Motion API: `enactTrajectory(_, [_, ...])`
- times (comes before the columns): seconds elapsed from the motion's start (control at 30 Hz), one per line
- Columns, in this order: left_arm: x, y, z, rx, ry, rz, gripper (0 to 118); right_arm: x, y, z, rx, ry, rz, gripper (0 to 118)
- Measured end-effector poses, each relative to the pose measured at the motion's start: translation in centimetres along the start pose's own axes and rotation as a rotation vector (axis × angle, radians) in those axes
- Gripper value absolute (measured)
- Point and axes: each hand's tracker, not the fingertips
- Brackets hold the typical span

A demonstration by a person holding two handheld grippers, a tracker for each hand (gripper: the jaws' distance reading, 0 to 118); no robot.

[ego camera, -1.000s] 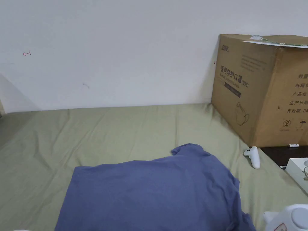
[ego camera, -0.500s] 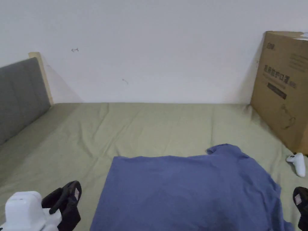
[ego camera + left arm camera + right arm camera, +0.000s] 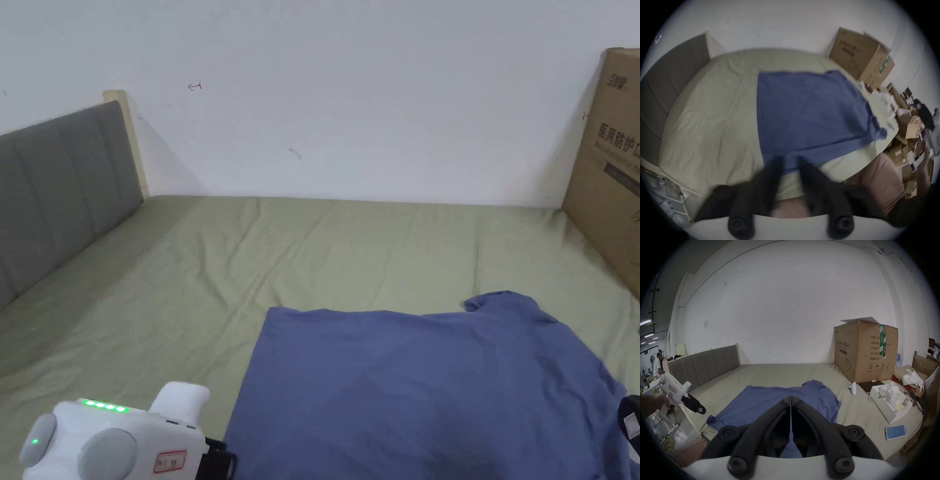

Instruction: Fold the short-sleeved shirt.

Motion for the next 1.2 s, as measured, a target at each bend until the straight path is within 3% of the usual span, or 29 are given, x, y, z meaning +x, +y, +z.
enactTrajectory(0.03, [-0.6,-0.2,-1.2,-0.043,0.015,0.003,83,0.3,-0.4,-0.3,-0.016,0.002,0.000,1])
enactTrajectory(0.07, [-1.4,-0.3,-2.5,-0.081,-0.004,0.027,105,0.4,-0.8,-0.5,-0.033,0.005,-0.003,1])
enactTrajectory(0.23, [-3.3,-0.5,-6.2,-0.046,0.016,0.097,102,1.0,-2.2,-1.6,-0.118,0.037,-0.046,1])
enactTrajectory(0.27, [-3.1,-0.6,-6.7,-0.033,0.017,0.099,100,1.0,-2.4,-1.9,-0.133,0.040,-0.054,1])
enactTrajectory(0.3, [-3.2,-0.7,-7.1,-0.029,0.026,0.109,76,1.0,-2.6,-2.0,-0.144,0.040,-0.062,1])
enactTrajectory(0.33, [-3.4,-1.0,-7.3,-0.019,0.022,0.107,32,1.0,-2.8,-2.2,-0.156,0.040,-0.071,1])
enactTrajectory(0.37, [-3.4,-1.2,-7.5,-0.009,0.013,0.082,3,1.1,-3.0,-2.4,-0.165,0.040,-0.078,1])
enactTrajectory(0.4, [-2.6,-1.5,-7.7,-0.015,0.066,0.035,2,1.2,-3.2,-2.5,-0.171,0.037,-0.081,1])
enactTrajectory(0.53, [-1.0,-2.6,-5.5,0.074,-0.010,-0.001,2,2.8,-3.4,-2.8,-0.197,0.018,-0.100,1])
enactTrajectory(0.63, [-1.2,-2.7,-3.5,0.177,0.014,0.040,2,6.1,-3.4,-3.1,-0.232,-0.032,-0.214,2])
enactTrajectory(0.67, [-1.3,-2.4,-3.3,0.193,0.019,0.062,2,7.5,-3.4,-3.5,-0.262,-0.049,-0.252,10])
enactTrajectory(0.7, [-1.5,-2.2,-2.9,0.195,0.000,0.100,2,9.1,-3.4,-4.0,-0.315,-0.066,-0.302,43])
enactTrajectory(0.73, [-1.8,-2.2,-2.5,0.198,-0.022,0.132,2,10.7,-3.6,-4.7,-0.372,-0.104,-0.346,85])
enactTrajectory(0.77, [-1.9,-2.2,-2.3,0.203,-0.035,0.151,2,12.1,-4.0,-5.5,-0.456,-0.135,-0.387,112])
enactTrajectory(0.9, [-1.6,-2.2,-2.6,0.177,-0.021,0.132,2,16.7,-7.5,-8.2,-0.774,-0.175,-0.518,117])
enactTrajectory(1.0, [-0.6,-2.4,-3.0,0.140,0.012,0.098,2,17.5,-10.7,-9.8,-0.967,-0.251,-0.433,117])
enactTrajectory(1.07, [-0.2,-2.3,-3.3,0.117,0.028,0.086,2,17.3,-11.7,-10.5,-1.007,-0.204,-0.372,115])
enactTrajectory(1.13, [-0.1,-2.2,-3.7,0.085,0.047,0.080,2,16.0,-12.1,-10.4,-1.043,-0.118,-0.353,97])
enactTrajectory(1.17, [0.0,-2.1,-3.8,0.073,0.052,0.078,2,15.4,-11.8,-10.3,-1.040,-0.166,-0.270,87])
enactTrajectory(1.2, [0.1,-2.1,-3.9,0.064,0.054,0.075,2,14.9,-11.5,-10.1,-1.027,-0.209,-0.167,64])
